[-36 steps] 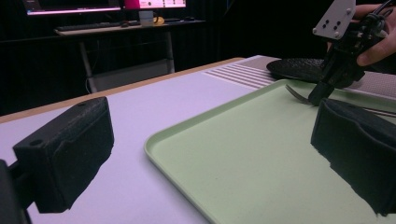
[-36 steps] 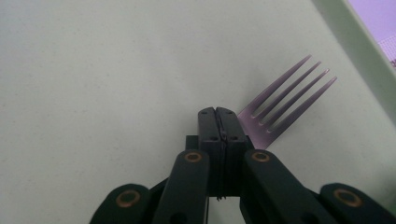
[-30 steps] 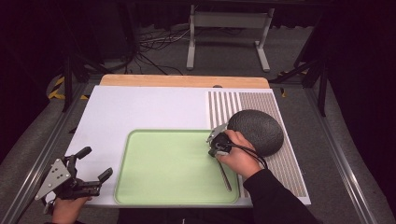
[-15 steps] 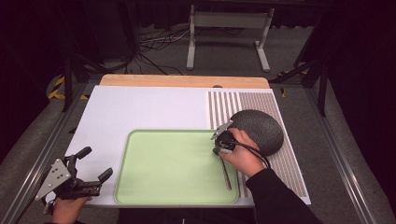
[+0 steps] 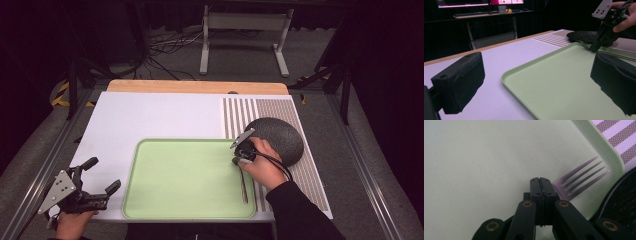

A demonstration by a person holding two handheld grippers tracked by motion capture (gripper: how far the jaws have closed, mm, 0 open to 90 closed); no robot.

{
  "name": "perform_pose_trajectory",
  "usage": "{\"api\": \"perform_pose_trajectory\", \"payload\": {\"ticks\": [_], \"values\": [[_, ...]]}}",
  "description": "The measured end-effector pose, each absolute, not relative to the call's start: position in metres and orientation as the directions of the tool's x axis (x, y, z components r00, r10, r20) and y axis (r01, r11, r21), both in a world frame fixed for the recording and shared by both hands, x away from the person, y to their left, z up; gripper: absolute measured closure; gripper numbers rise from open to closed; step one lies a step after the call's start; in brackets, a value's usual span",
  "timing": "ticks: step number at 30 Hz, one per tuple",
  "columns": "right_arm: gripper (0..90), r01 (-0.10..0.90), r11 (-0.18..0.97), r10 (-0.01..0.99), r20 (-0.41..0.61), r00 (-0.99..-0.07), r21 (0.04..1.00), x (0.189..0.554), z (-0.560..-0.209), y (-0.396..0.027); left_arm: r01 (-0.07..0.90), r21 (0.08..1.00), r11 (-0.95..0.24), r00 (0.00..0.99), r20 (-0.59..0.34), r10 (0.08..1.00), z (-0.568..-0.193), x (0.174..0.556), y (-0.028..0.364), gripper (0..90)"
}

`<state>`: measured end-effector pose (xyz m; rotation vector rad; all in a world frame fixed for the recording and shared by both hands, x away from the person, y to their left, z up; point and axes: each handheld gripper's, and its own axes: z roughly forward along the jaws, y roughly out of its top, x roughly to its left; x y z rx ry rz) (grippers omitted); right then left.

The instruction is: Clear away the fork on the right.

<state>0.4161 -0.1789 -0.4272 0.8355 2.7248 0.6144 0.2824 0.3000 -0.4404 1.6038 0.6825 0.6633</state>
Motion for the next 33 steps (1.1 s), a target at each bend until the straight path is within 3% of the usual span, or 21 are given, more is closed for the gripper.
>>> {"api": "perform_pose_trajectory", "payload": {"ticks": [9, 14, 17, 23, 33], "values": [[89.0, 0.492, 0.742, 0.591, -0.096, -0.801, 0.455, 0.415, -0.426, -0.183, 0.066, 0.991, -0.117, 0.665, 0.043, 0.746, -0.441, 0.283, 0.3, 0.0], [79.7, 0.464, 0.725, 0.586, -0.101, -0.804, 0.509, 0.41, -0.417, -0.183, 0.067, 0.991, -0.113, 0.666, 0.04, 0.745, -0.441, 0.284, 0.299, 0.0], [69.2, 0.445, 0.707, 0.583, -0.097, -0.807, 0.55, 0.405, -0.41, -0.184, 0.067, 0.992, -0.112, 0.666, 0.039, 0.745, -0.441, 0.284, 0.299, 0.0], [31.0, 0.42, 0.629, 0.605, -0.073, -0.793, 0.654, 0.396, -0.396, -0.188, 0.066, 0.991, -0.113, 0.664, 0.041, 0.746, -0.44, 0.283, 0.3, 0.0], [18.4, 0.316, 0.541, 0.589, -0.083, -0.804, 0.779, 0.378, -0.374, -0.2, 0.063, 0.992, -0.112, 0.666, 0.042, 0.745, -0.44, 0.283, 0.3, 0.0]]}}
